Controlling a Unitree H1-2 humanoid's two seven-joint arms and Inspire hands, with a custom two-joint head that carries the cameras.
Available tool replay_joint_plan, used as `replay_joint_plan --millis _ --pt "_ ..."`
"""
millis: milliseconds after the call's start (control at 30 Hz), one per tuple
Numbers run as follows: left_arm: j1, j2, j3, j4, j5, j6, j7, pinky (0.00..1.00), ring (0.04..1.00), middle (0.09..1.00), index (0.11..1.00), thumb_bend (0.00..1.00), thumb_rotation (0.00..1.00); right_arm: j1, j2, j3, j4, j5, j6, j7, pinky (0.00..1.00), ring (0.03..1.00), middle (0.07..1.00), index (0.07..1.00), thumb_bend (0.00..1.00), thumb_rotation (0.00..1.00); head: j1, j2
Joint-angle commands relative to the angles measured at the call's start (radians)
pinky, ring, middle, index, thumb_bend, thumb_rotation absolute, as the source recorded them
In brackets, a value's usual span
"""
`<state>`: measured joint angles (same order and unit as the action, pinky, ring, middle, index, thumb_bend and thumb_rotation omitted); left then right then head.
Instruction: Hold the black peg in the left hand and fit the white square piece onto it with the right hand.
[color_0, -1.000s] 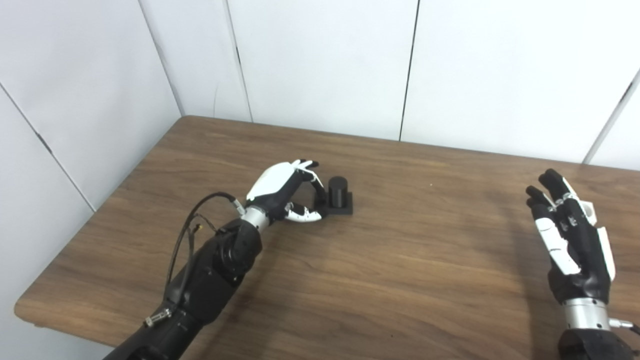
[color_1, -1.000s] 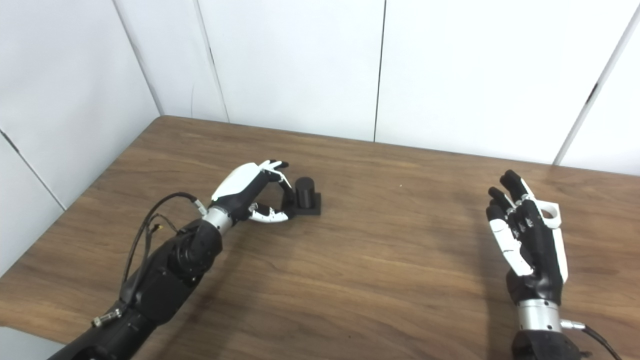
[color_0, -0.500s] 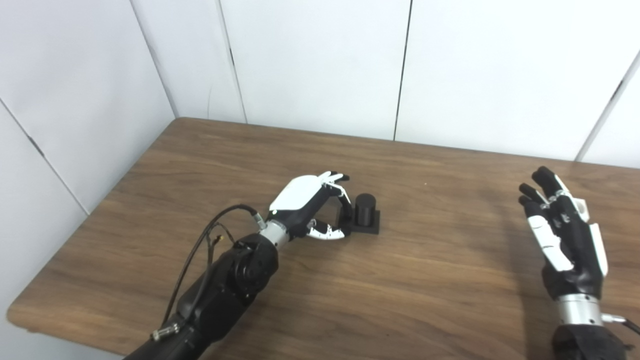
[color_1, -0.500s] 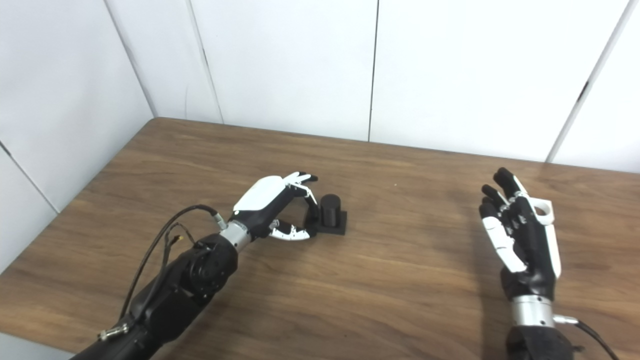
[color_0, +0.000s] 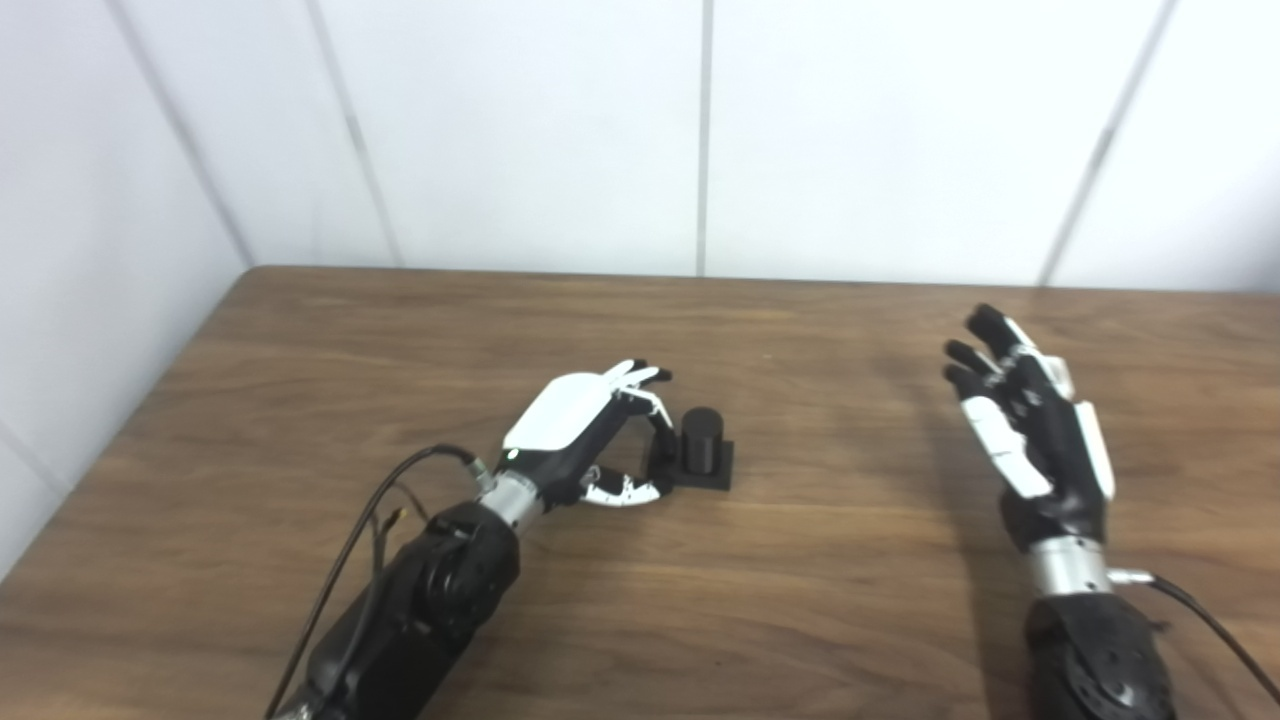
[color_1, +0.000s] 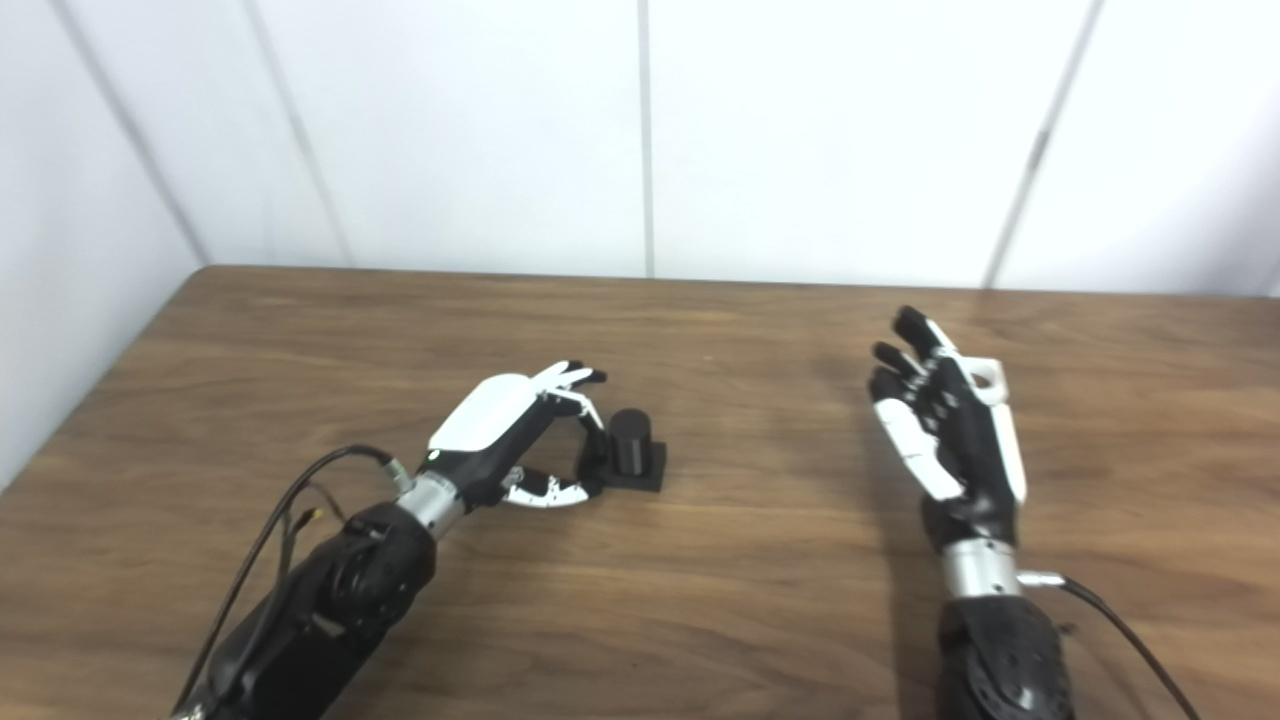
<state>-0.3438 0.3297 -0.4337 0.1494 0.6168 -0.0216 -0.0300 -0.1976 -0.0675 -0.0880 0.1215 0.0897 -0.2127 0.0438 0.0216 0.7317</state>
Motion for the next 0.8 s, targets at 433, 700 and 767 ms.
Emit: replay_joint_plan --millis 433,700,767 --pt "0.044 -0.029 -0.087 0.052 0.036 -0.024 -0.082 0.91 0.974 0.918 0.495 0.52 0.09 0.045 0.029 0.006 -0.025 -0.035 -0.012 -0.056 0.82 0.847 0.899 0.887 0.62 0.56 -0.095 0.015" --pt "0.062 -0.028 -0.103 0.032 0.039 -0.021 -0.09 0.91 0.971 0.917 0.495 0.52 0.08 0.044 0.027 0.005 -0.025 -0.037 -0.015 -0.062 0.82 0.836 0.889 0.877 0.63 0.56 -0.097 0.016" --pt "0.065 -0.026 -0.101 0.033 0.038 -0.026 -0.084 0.91 0.969 0.913 0.495 0.52 0.08 0.044 0.026 0.006 -0.023 -0.038 -0.017 -0.064 0.82 0.835 0.89 0.878 0.64 0.56 -0.104 0.015"
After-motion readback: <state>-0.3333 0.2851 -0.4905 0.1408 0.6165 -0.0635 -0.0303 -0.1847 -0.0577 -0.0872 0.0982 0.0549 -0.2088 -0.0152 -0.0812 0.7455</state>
